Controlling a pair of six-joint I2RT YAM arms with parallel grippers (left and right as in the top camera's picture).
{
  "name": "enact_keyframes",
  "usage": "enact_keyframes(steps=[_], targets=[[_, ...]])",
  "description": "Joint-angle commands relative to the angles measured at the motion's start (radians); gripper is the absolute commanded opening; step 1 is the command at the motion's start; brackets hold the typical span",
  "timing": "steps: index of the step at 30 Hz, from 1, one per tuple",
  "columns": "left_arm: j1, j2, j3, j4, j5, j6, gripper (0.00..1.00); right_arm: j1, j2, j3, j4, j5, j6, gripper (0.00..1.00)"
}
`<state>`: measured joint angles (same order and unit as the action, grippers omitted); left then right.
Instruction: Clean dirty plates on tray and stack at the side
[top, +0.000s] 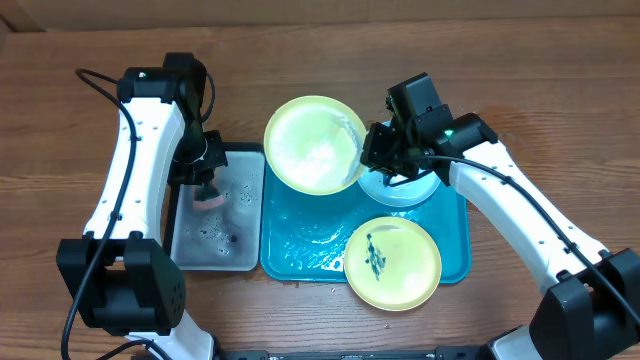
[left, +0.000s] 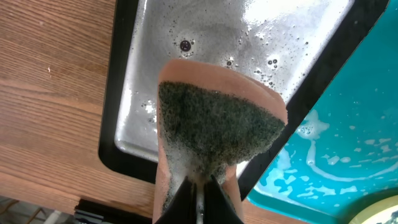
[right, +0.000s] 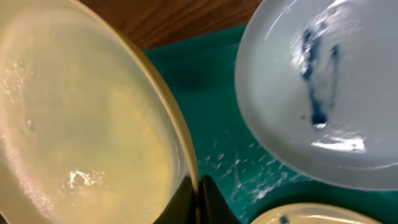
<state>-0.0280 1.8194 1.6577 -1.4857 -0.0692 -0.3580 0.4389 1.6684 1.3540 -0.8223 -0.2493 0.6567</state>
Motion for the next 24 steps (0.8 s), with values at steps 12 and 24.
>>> enact_keyframes(steps=[12,24], targets=[[0.003,-0.015,0.005,-0.001,-0.016,0.022,0.04,0.006,-0.041,0.117,-0.067,0.450,-0.324,0.04],[0.003,-0.015,0.005,0.005,-0.016,0.022,0.04,0.249,-0.053,0.291,-0.236,0.871,-0.456,0.04]])
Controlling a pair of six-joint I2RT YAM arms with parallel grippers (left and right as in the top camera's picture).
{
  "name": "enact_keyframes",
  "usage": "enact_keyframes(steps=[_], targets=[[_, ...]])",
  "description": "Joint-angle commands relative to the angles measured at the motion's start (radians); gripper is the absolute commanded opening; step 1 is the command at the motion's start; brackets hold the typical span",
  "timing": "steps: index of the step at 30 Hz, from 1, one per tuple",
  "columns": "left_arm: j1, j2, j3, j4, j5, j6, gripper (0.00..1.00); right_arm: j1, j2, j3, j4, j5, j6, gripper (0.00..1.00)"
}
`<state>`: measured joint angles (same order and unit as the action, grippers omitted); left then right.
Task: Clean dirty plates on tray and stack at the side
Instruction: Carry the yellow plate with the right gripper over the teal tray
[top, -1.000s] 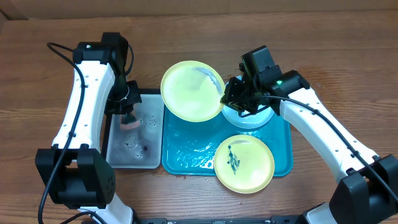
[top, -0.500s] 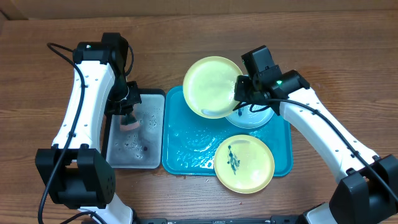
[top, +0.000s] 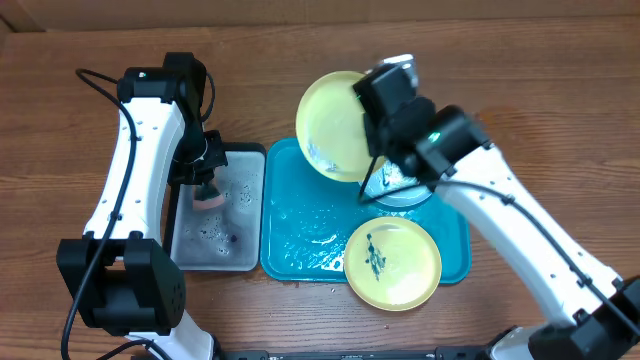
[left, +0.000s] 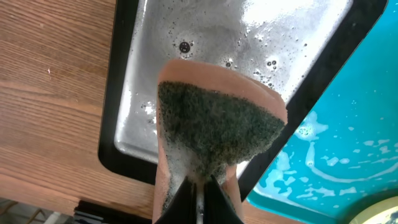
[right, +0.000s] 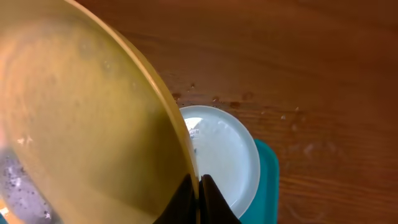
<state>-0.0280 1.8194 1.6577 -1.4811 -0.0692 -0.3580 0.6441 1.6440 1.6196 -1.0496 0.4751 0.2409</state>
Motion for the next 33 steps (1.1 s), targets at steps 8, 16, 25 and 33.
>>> enact_keyframes(steps=[8,16,25,33], targets=[[0.003,-0.015,0.005,0.000,-0.015,0.022,0.04,0.059,-0.028,0.026,-0.034,0.164,-0.041,0.04],[0.003,-0.015,0.005,0.003,-0.016,0.022,0.04,0.087,-0.028,0.026,-0.048,0.216,-0.067,0.04],[0.003,-0.015,0.005,0.038,-0.016,0.023,0.05,0.260,-0.028,0.026,-0.087,0.450,-0.116,0.04],[0.004,-0.014,-0.038,0.130,-0.025,0.045,0.04,0.445,-0.028,0.026,-0.190,0.713,-0.115,0.04]])
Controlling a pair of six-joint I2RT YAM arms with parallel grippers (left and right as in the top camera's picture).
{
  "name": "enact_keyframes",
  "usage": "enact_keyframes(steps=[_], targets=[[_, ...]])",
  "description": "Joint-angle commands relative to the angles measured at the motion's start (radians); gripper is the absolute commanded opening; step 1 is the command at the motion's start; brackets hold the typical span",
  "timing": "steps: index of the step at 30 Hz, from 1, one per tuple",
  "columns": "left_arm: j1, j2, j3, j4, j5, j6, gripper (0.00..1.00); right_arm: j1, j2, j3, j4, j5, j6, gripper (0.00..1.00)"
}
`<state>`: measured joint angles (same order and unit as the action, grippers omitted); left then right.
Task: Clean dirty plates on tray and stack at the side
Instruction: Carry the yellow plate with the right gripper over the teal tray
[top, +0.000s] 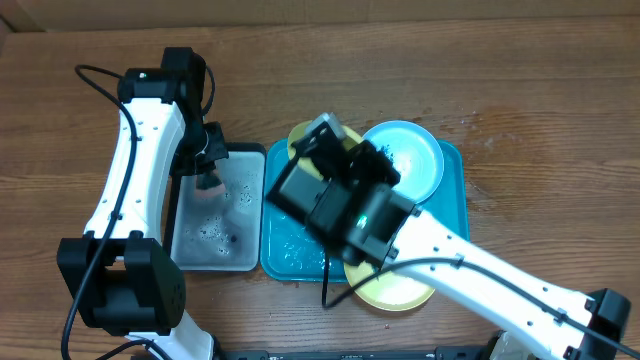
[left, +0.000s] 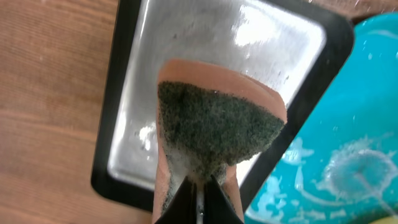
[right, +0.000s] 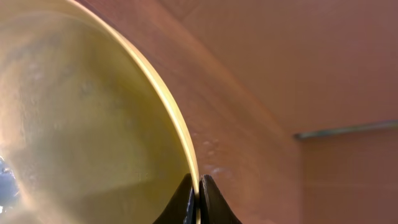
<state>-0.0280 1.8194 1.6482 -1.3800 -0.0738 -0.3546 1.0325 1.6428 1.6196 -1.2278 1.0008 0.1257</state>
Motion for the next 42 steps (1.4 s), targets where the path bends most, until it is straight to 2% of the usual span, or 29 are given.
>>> enact_keyframes(steps=[1,7,14,21,27,29,32,34,35,37,38,42], targets=[[0.004,-0.014,-0.039,0.045,-0.020,0.041,0.04,0.073,-0.027,0.026,-0.014,0.216,0.000,0.04],[0.018,-0.014,-0.134,0.156,-0.015,0.042,0.04,0.171,-0.027,0.026,-0.016,0.368,-0.030,0.04],[0.080,-0.014,-0.178,0.187,0.046,0.045,0.04,0.249,-0.027,0.026,-0.014,0.573,-0.046,0.04],[0.136,-0.014,-0.178,0.189,0.149,0.087,0.04,0.314,-0.027,0.026,0.055,0.572,-0.154,0.04],[0.134,-0.014,-0.179,0.188,0.153,0.087,0.04,0.317,-0.027,0.026,0.083,0.572,-0.182,0.04],[0.132,-0.014,-0.179,0.188,0.153,0.087,0.04,0.309,-0.027,0.025,0.084,0.546,-0.159,0.04],[0.132,-0.014,-0.179,0.188,0.153,0.086,0.04,0.200,-0.021,0.023,0.097,0.348,-0.151,0.04],[0.132,-0.014,-0.179,0.180,0.165,0.090,0.04,0.184,-0.016,0.024,0.072,0.453,-0.076,0.04],[0.132,-0.014,-0.179,0.177,0.170,0.091,0.04,0.194,-0.016,0.024,0.085,0.432,-0.068,0.04],[0.132,-0.014,-0.179,0.179,0.171,0.094,0.04,0.158,-0.009,0.022,0.129,0.246,-0.077,0.04],[0.132,-0.014,-0.179,0.182,0.172,0.094,0.04,0.122,-0.001,0.021,0.129,0.216,-0.075,0.04],[0.131,-0.014,-0.179,0.168,0.172,0.094,0.04,0.112,0.005,0.021,0.070,0.304,0.002,0.04]])
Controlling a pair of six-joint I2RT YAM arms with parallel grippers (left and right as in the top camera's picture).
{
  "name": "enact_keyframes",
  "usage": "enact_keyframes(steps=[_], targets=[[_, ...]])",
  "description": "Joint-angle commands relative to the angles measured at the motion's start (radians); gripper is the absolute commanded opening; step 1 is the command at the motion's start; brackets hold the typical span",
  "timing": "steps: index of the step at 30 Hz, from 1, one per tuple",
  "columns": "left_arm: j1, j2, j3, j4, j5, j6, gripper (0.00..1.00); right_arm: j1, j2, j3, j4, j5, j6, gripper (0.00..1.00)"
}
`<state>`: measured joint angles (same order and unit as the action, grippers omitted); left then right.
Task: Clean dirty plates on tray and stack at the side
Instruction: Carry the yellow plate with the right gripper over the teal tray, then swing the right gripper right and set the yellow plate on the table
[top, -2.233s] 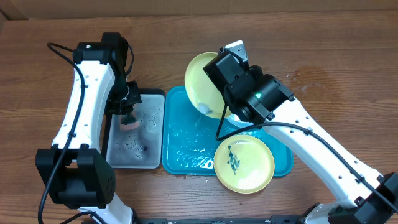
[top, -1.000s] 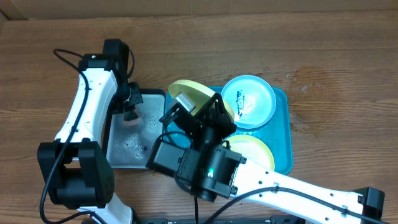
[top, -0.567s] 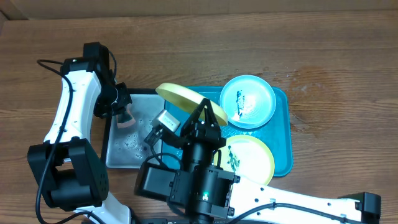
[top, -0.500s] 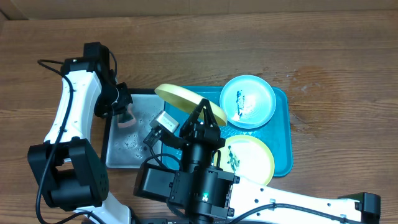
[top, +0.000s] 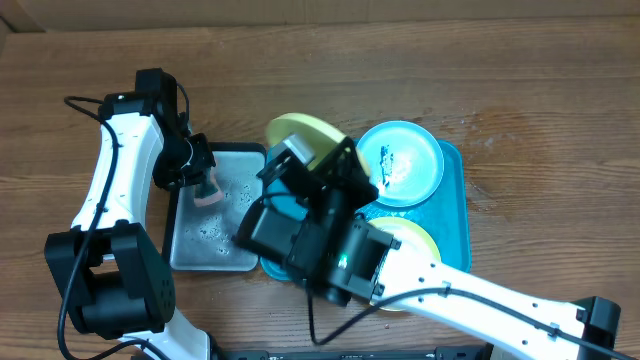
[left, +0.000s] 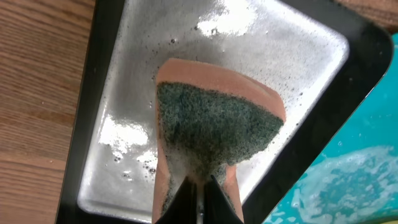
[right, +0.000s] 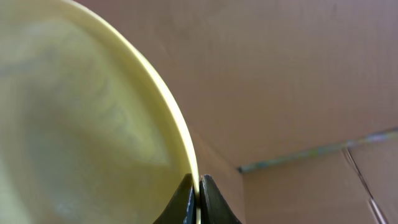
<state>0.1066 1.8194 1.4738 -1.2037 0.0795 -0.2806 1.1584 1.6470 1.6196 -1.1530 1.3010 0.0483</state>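
A clean-looking yellow plate (right: 81, 124) is held up on edge, with my right gripper (right: 198, 186) shut on its rim. From overhead only part of this plate (top: 300, 133) shows behind the raised right arm, above the back left of the teal tray (top: 455, 205). On the tray lie a blue plate (top: 400, 165) with dark smears and a second yellow plate (top: 412, 238), mostly hidden by the arm. My left gripper (left: 199, 193) is shut on an orange sponge (left: 214, 121) with a dark green scrub face, above the wet grey basin (left: 118, 143).
The black-rimmed basin (top: 190, 245) sits against the teal tray's left side. Foamy water lies on the tray floor (left: 357, 186). A brown cardboard wall (right: 292, 81) fills the right wrist view. Bare wooden table (top: 540, 110) surrounds both trays.
My left gripper has shifted with the sponge, which now sits more over the middle of the basin. The right arm has turned a little, still holding the yellow plate high on edge.
At first my right gripper held the yellow plate by its rim, low over the tray beside the blue plate. Then the plate was lifted and tilted above the tray's back edge. Later the arm was raised high with the plate on edge, where it stays. The sponge stayed gripped throughout.
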Motion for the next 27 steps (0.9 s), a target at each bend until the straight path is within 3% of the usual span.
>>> enact_keyframes(steps=[1,3,6,9,13,16,22,27], targets=[[-0.003,-0.014,-0.004,-0.007,0.019,0.019,0.04,-0.019,0.000,0.021,0.014,-0.027,0.066,0.04],[-0.004,-0.014,-0.004,0.002,0.026,0.019,0.04,-0.073,0.012,0.021,0.040,-0.093,-0.004,0.04],[-0.004,-0.014,-0.004,-0.003,0.026,0.020,0.04,-0.018,0.010,0.021,-0.006,0.016,0.078,0.04],[-0.004,-0.014,-0.004,0.002,0.026,0.019,0.04,-0.052,0.022,0.020,0.068,-0.150,-0.003,0.04],[-0.005,-0.014,-0.004,-0.008,0.026,0.020,0.04,-0.031,0.025,0.020,0.032,-0.082,0.101,0.04],[-0.005,-0.014,-0.004,-0.003,0.026,0.020,0.04,-0.066,0.029,0.020,0.010,-0.282,0.143,0.04],[-0.007,-0.014,-0.004,-0.011,0.025,0.020,0.04,-0.274,0.061,0.019,-0.043,-0.712,0.452,0.04],[-0.010,-0.014,-0.004,-0.017,0.025,0.021,0.04,-0.458,0.066,0.020,-0.045,-0.953,0.507,0.04]])
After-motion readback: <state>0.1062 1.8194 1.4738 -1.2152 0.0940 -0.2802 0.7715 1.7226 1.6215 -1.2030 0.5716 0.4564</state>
